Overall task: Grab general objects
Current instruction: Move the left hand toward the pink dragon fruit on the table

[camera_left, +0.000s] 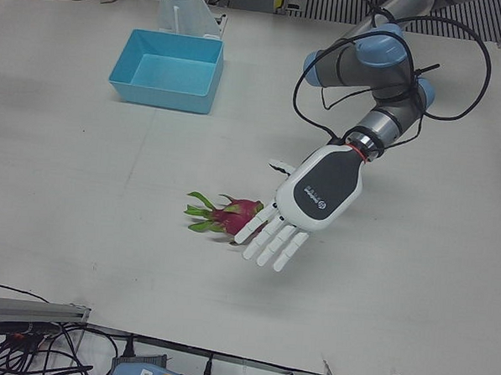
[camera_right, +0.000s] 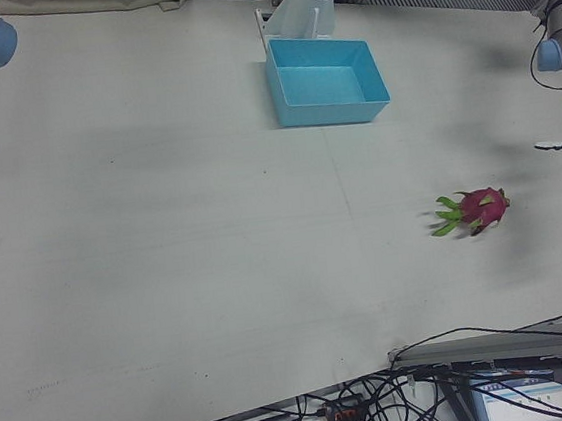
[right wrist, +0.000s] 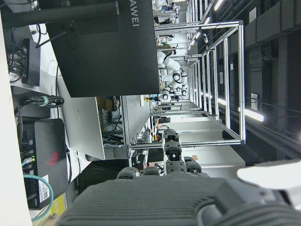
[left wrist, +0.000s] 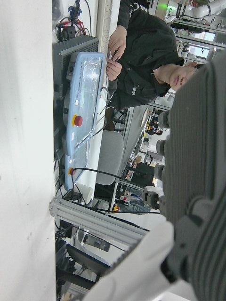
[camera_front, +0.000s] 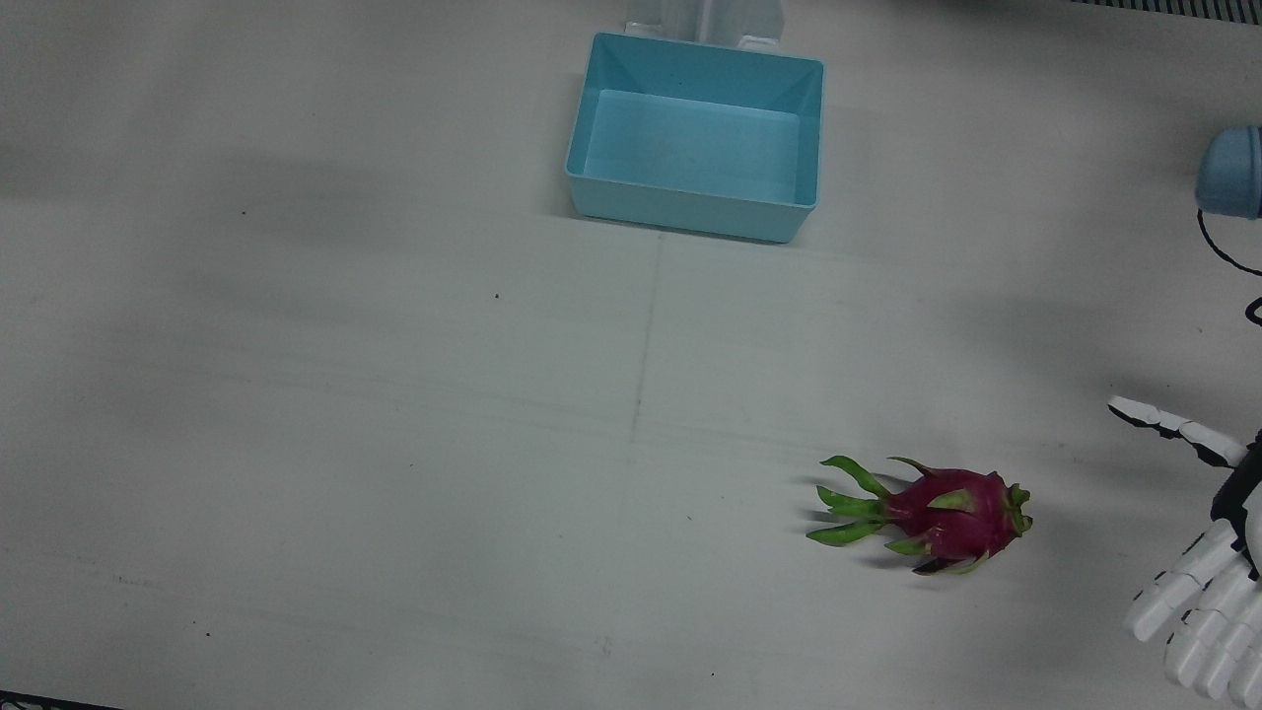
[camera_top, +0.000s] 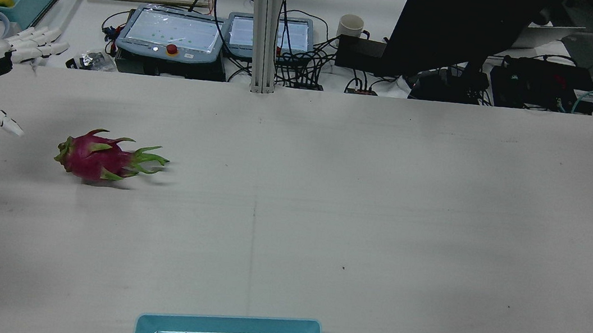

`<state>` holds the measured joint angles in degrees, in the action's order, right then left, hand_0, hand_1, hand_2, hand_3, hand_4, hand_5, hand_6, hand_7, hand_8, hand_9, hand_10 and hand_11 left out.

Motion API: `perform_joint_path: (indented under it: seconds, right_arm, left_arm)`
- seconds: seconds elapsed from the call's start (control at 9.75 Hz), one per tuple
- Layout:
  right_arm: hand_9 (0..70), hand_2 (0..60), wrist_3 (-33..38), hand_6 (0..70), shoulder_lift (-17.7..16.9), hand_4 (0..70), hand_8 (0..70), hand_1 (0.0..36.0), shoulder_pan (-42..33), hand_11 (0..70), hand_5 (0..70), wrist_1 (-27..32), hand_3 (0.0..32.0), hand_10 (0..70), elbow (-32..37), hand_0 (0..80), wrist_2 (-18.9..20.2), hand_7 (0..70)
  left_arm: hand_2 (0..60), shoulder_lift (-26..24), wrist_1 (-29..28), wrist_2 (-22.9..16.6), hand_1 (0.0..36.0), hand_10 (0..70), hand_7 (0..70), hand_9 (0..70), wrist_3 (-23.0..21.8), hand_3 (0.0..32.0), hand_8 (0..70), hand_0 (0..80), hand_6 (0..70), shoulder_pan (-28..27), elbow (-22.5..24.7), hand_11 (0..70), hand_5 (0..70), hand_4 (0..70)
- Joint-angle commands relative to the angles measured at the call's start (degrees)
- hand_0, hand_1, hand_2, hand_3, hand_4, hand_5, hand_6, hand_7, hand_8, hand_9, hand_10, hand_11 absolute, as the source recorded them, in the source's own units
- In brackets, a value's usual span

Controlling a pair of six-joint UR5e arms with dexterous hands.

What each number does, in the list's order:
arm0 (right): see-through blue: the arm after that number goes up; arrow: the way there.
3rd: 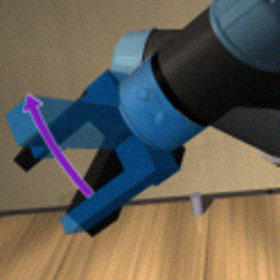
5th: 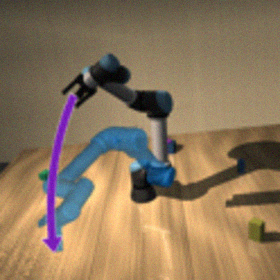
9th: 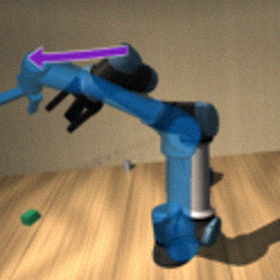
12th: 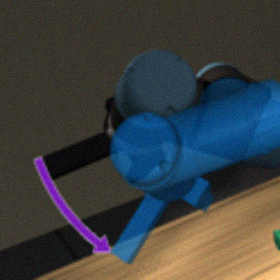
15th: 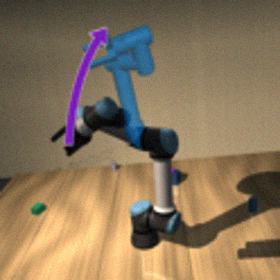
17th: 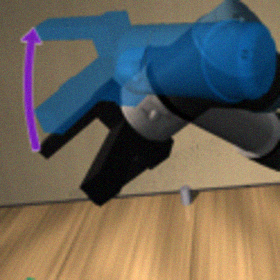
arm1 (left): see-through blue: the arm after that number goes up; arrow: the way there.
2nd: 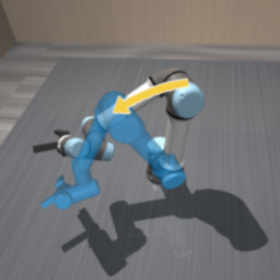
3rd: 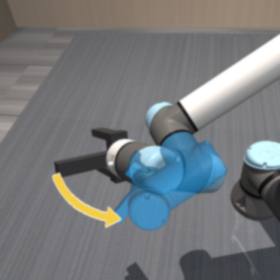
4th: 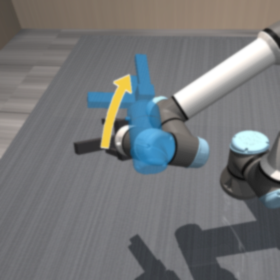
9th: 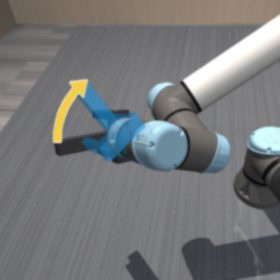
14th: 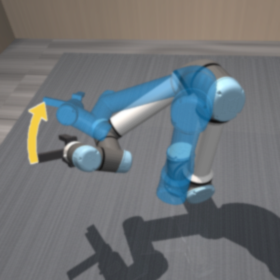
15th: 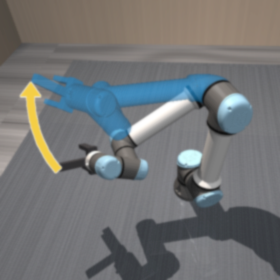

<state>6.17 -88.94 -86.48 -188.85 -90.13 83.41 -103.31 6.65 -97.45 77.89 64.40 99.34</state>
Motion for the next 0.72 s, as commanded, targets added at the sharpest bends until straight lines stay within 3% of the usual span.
perform_joint_path:
  seconds: [0.0, 0.1, 0.21, 0.41, 0.62]
  right_arm:
    - [0.0, 0.0, 0.07, 0.0, -0.09, 0.0, 0.0, 0.0, 0.0, 0.0, 0.0, 0.06, 0.0, 0.0, 0.13, 0.0, 0.0, 0.0]
    - [0.0, 0.0, 0.07, 0.0, 0.0, 0.0, 0.0, 0.0, 0.0, 0.0, 0.0, 0.06, 0.0, 0.0, 0.13, 0.0, 0.0, 0.0]
    - [0.0, 0.0, 0.16, 0.0, 0.0, 0.0, 0.0, 0.0, 0.0, 0.0, 0.0, -0.03, 0.0, 0.0, 0.13, 0.0, 0.0, 0.0]
    - [0.0, 0.0, 0.07, 0.0, 0.0, 0.0, 0.0, 0.0, 0.0, 0.0, 0.0, -0.03, 0.0, 0.0, 0.13, 0.0, 0.0, 0.0]
    - [0.0, 0.0, 0.07, 0.0, -0.09, 0.0, 0.0, 0.0, 0.0, 0.0, 0.0, 0.06, 0.0, 0.0, 0.13, 0.0, 0.0, 0.0]
  left_arm:
    - [14.4, 0.04, 2.66, 0.5, 27.2, 0.0, 0.0, 0.0, 9.18, 20.0, 0.0, 55.1, 0.0, -2.97, -0.02, 0.0, 0.0, 0.0]
    - [12.8, -0.05, 3.88, 1.64, 26.9, 0.0, 0.0, 0.0, 13.04, 24.0, 0.0, 55.6, 0.0, -3.84, 0.15, 0.0, 0.0, 0.0]
    - [12.1, -0.05, 5.29, 4.69, 26.8, 0.0, 0.0, 0.0, 15.86, 25.2, 0.0, 55.5, 0.0, -5.67, 0.15, 0.0, 0.0, 0.0]
    - [11.0, -0.05, 6.18, 9.8, 25.4, 0.0, 0.0, 0.0, 16.76, 32.0, 0.0, 53.9, 0.0, -11.2, -0.54, 0.0, 0.0, 0.0]
    - [13.2, -0.31, 8.02, 14.02, 26.6, 0.0, 0.0, 0.0, 20.79, 32.0, 0.0, 54.1, 0.0, -15.25, -0.46, 0.0, 0.0, 0.0]
